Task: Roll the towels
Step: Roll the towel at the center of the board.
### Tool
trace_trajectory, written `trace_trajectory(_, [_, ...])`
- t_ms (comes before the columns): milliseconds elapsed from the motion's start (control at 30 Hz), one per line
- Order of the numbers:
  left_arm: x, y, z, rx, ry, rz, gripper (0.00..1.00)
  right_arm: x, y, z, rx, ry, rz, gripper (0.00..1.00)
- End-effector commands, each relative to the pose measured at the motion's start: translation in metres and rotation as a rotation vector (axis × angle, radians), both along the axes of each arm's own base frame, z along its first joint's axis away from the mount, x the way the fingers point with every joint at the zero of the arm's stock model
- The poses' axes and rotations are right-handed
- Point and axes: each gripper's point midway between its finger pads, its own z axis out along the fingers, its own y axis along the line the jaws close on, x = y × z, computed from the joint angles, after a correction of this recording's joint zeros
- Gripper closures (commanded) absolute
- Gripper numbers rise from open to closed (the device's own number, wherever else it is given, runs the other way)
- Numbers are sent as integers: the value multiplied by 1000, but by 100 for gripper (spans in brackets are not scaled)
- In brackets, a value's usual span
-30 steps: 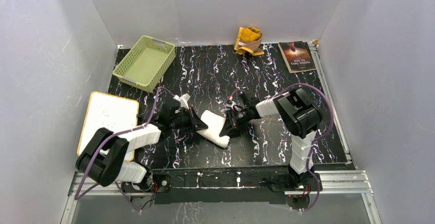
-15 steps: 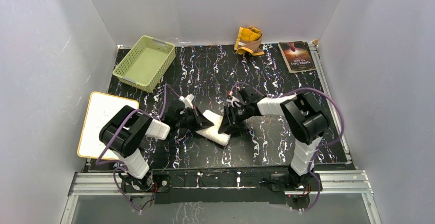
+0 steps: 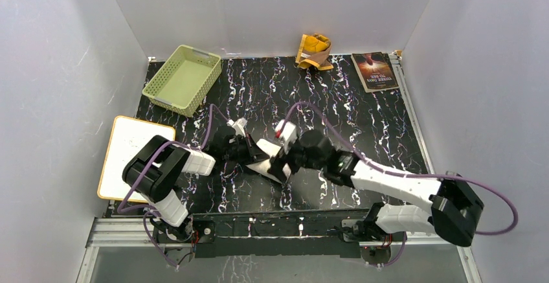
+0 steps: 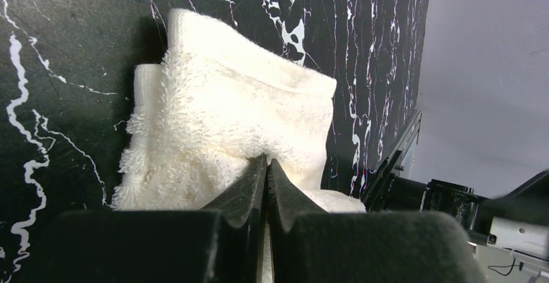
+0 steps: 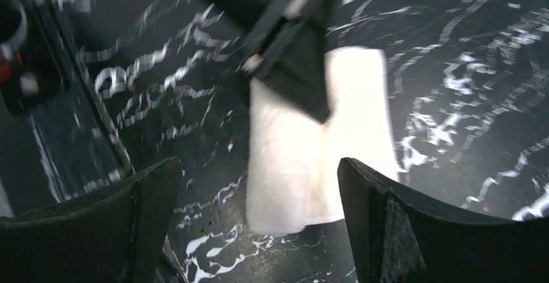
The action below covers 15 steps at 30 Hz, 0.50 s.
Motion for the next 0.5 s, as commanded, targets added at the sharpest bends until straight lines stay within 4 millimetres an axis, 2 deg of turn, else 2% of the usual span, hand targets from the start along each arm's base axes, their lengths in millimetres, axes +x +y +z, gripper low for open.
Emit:
trace_trajectory(0, [-22, 32, -57, 216, 123, 17, 100, -16, 16, -30, -202, -235, 114, 6])
trace_trajectory(100, [-21, 31, -57, 216, 125, 9, 100, -28, 26, -48, -284, -265, 163, 7])
trace_trajectory(267, [-20, 31, -54, 225, 122, 2, 100, -26, 30, -74, -398, -267, 165, 17])
trace_trajectory(467, [-20, 31, -53, 228, 119, -3, 100, -30, 38, -89, -432, -261, 201, 30])
